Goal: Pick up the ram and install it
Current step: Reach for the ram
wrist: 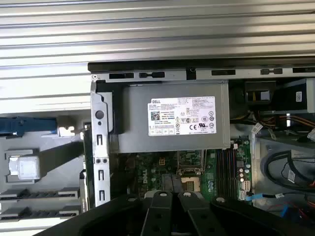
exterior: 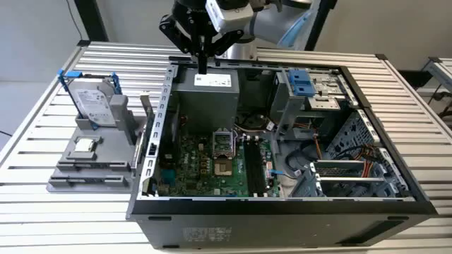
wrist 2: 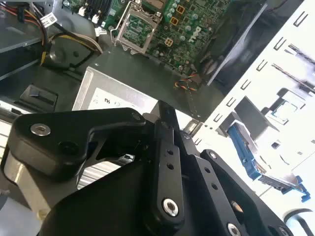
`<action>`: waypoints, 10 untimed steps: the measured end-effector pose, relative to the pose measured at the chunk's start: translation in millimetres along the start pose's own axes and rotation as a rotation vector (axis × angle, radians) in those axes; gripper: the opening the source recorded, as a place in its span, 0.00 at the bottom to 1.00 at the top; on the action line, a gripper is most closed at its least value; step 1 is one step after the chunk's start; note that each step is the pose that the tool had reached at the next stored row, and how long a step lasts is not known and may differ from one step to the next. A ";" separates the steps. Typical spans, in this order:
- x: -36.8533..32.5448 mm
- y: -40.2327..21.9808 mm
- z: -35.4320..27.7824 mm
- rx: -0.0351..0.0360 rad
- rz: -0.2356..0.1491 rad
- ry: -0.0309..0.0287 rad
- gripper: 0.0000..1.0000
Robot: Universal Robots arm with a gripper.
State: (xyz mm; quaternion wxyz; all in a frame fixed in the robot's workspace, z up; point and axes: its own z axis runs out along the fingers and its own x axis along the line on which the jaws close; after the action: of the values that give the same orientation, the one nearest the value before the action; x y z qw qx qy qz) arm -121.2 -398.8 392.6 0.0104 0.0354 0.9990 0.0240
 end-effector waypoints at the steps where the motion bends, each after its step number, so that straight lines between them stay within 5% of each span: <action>1: 0.0 0.0 0.0 0.0000 0.000 0.0000 0.00; 10: 0.0 0.0 0.0 0.0006 0.000 0.0001 0.00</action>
State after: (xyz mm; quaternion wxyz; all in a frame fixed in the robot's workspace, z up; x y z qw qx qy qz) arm -121.2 -398.8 392.6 0.0103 0.0354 0.9990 0.0237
